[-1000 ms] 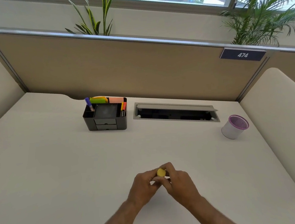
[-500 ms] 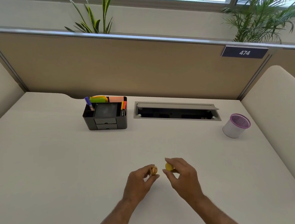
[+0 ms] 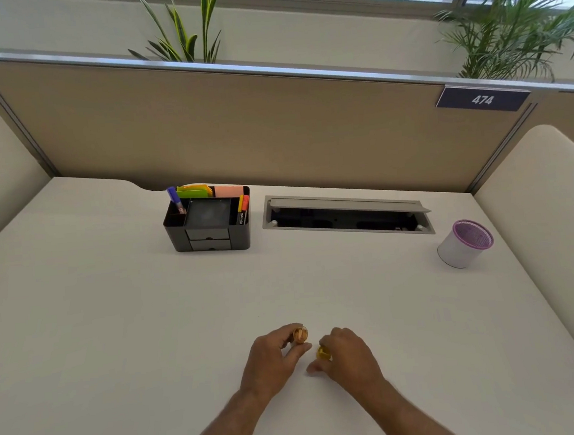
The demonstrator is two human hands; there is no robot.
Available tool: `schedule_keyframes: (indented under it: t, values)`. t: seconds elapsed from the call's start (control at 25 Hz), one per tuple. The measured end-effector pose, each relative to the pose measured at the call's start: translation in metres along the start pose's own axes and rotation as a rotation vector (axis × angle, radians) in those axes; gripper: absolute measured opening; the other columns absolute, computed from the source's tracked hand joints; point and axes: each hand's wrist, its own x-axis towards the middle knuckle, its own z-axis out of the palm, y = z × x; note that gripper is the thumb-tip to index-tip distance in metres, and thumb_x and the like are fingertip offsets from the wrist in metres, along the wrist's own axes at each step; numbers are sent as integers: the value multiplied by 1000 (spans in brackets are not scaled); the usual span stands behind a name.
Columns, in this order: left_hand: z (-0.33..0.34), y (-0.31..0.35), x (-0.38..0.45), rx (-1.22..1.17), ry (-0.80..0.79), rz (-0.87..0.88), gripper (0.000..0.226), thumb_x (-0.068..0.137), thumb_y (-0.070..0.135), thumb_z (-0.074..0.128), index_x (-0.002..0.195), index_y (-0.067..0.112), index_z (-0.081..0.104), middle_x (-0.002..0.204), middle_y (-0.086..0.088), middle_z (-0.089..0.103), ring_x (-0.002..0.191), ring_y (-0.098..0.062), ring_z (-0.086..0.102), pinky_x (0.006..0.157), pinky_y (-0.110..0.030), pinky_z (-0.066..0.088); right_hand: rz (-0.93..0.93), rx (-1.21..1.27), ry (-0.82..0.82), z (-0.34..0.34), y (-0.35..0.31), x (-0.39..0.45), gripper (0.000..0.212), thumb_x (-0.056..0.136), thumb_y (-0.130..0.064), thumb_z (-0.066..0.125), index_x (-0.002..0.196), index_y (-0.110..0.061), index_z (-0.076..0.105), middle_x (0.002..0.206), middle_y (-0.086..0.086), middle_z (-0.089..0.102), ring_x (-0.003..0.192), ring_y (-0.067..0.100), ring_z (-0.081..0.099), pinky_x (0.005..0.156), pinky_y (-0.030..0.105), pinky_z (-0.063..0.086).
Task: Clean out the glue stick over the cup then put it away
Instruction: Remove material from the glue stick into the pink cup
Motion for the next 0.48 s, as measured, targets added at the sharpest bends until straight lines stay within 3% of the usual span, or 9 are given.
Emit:
schedule_keyframes:
  t: [0.16,0.32,0.4,0.48]
  values:
    - [2,4,-1,9,-23,-2,37,81,34,79,109,45,59,92,38,67,93,1,66,84,-16,53,-15,22,-14,11,6,-3,53,73,-60,70,97,-13,68,89,1,56,85,15,48,68,29,42]
    - [3,8,1,8,-39,5,36,81,34,79,109,45,59,98,37,66,93,2,66,84,-17,54,-23,115,30,15,9,-8,68,70,-61,72,121,-16,63,108,1,62,102,16,53,79,28,47]
    - [6,12,3,-7,-35,8,33,80,33,80,107,42,62,96,36,67,93,2,66,83,-19,54,-37,153,149,12,10,-12,70,71,-59,73,128,-20,59,117,-3,62,110,15,53,83,26,49]
    - [9,17,7,-36,-16,6,29,80,33,80,106,36,68,92,34,69,93,5,66,84,-23,56,-72,211,309,7,11,-16,62,72,-51,77,125,-21,63,115,-5,65,106,14,57,78,24,52]
